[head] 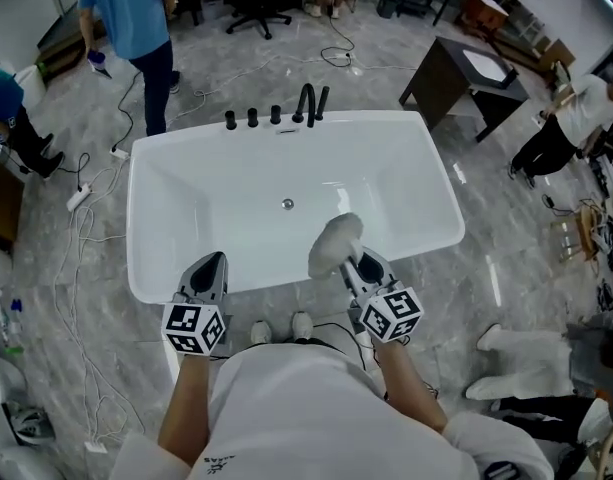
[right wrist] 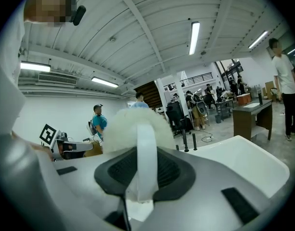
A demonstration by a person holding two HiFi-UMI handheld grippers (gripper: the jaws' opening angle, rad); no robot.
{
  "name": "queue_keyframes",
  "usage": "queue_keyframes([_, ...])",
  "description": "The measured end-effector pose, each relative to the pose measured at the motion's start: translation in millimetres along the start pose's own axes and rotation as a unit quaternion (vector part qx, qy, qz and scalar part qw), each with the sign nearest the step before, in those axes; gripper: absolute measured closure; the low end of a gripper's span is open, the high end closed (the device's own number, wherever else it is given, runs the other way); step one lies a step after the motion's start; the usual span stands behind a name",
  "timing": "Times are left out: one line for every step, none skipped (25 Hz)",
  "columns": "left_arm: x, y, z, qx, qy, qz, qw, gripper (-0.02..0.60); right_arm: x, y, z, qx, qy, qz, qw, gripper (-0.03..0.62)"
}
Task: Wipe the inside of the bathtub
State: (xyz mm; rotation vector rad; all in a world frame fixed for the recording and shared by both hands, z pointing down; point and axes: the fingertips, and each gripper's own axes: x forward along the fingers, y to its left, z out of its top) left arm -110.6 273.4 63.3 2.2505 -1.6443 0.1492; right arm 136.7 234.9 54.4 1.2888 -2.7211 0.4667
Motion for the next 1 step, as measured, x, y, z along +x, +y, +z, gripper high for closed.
queue_keyframes([-1.4, 0.6, -0.6, 0.0, 0.0, 0.001, 1.0, 0.569, -0.2, 0.5, -0.7, 0.0, 0.0, 0.0, 1.0, 0.496])
